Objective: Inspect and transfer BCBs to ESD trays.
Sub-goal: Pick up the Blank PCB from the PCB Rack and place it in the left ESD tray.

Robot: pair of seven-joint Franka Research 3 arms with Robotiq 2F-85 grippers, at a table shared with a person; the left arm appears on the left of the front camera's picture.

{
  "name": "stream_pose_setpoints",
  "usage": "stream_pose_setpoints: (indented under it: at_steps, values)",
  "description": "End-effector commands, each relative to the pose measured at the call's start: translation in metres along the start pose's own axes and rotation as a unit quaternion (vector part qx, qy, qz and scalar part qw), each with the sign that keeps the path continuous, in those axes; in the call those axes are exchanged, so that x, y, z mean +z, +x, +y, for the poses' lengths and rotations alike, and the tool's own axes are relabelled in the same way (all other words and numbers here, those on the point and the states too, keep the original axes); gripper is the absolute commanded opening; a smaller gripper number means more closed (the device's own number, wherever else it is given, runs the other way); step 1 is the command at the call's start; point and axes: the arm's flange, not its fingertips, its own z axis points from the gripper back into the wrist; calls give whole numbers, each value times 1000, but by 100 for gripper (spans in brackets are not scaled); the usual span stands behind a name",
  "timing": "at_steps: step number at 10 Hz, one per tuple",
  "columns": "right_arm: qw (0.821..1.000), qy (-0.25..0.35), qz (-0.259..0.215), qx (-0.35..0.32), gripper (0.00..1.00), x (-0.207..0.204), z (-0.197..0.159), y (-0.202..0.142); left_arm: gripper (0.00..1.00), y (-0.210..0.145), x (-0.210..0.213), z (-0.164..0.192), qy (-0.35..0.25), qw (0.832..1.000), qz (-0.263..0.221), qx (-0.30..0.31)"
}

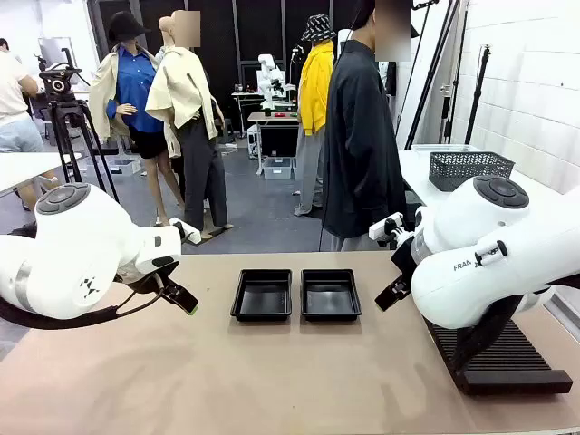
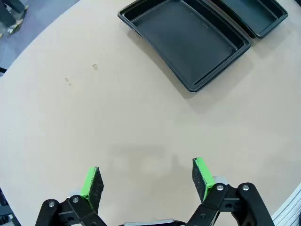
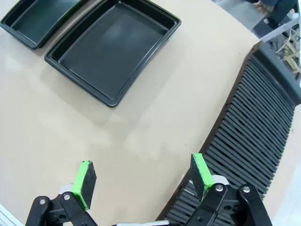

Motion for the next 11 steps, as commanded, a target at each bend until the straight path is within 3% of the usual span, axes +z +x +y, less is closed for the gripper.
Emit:
stream_pose_setpoints:
  at_steps: [1,11]
  values:
    - [1000,0,0,0,100,0,0,0,100,0,0,0,0,1000,0,0]
    - [1000,0,0,0,100,0,0,0,100,0,0,0,0,1000,0,0]
